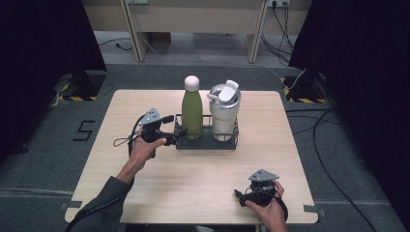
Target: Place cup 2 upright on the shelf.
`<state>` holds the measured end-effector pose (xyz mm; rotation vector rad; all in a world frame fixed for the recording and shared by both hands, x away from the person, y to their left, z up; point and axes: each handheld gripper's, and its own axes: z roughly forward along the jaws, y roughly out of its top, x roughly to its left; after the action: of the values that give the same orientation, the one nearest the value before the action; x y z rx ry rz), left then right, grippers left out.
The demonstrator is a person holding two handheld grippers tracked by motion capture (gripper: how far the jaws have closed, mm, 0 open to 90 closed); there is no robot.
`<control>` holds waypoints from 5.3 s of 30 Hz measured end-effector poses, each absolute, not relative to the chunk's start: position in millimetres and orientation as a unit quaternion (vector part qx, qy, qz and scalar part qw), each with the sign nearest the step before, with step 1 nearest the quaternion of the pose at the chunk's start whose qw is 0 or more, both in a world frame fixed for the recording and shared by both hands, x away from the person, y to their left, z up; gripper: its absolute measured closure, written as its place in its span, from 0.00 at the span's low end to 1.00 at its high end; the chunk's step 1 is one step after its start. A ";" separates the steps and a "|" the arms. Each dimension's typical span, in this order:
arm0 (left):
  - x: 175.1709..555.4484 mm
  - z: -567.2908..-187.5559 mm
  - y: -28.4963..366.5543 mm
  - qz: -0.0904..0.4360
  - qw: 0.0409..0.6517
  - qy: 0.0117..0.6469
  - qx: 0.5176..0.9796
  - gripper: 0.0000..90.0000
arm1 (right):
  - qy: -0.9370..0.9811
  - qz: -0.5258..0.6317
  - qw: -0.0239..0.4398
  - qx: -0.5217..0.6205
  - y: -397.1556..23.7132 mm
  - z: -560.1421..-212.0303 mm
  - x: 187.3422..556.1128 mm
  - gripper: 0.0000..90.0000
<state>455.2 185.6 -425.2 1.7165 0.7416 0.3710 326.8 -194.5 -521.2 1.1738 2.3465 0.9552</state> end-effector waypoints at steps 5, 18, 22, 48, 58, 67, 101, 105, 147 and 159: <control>450.4 -425.9 187.3 0.154 0.582 0.316 0.733 0.16 | 0.828 0.337 0.175 0.411 -194.8 -521.2 327.3 0.01; 434.4 -429.5 188.9 0.152 0.581 0.305 0.739 0.16 | 0.826 0.338 0.174 0.416 -194.1 -521.3 326.5 0.01; 430.7 -431.3 189.8 0.150 0.582 0.304 0.740 0.16 | 0.826 0.338 0.174 0.416 -194.1 -521.3 326.5 0.01; 405.8 -444.2 186.2 0.135 0.580 0.283 0.752 0.16 | 0.826 0.338 0.174 0.416 -194.0 -521.3 326.5 0.01; 395.8 -451.5 184.2 0.127 0.577 0.275 0.758 0.16 | 0.826 0.338 0.174 0.416 -194.0 -521.3 326.5 0.01; 387.6 -455.1 184.9 0.122 0.577 0.270 0.761 0.16 | 0.827 0.338 0.175 0.415 -194.2 -521.3 326.7 0.01; 371.0 -466.5 197.4 0.126 0.565 0.270 0.769 0.16 | 0.827 0.338 0.175 0.414 -194.4 -521.4 326.9 0.01; 367.9 -468.6 199.8 0.128 0.561 0.270 0.772 0.16 | 0.827 0.338 0.175 0.414 -194.4 -521.4 326.9 0.01; 340.0 -493.6 219.9 0.134 0.526 0.278 0.792 0.16 | 0.827 0.338 0.175 0.415 -194.3 -521.4 326.7 0.01; 336.6 -507.3 223.7 0.134 0.494 0.286 0.810 0.16 | 0.827 0.338 0.175 0.414 -194.3 -521.4 326.8 0.01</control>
<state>336.6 223.7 -507.3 1.9650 0.6937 0.3260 326.8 -194.3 -521.4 1.1732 2.3435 0.9580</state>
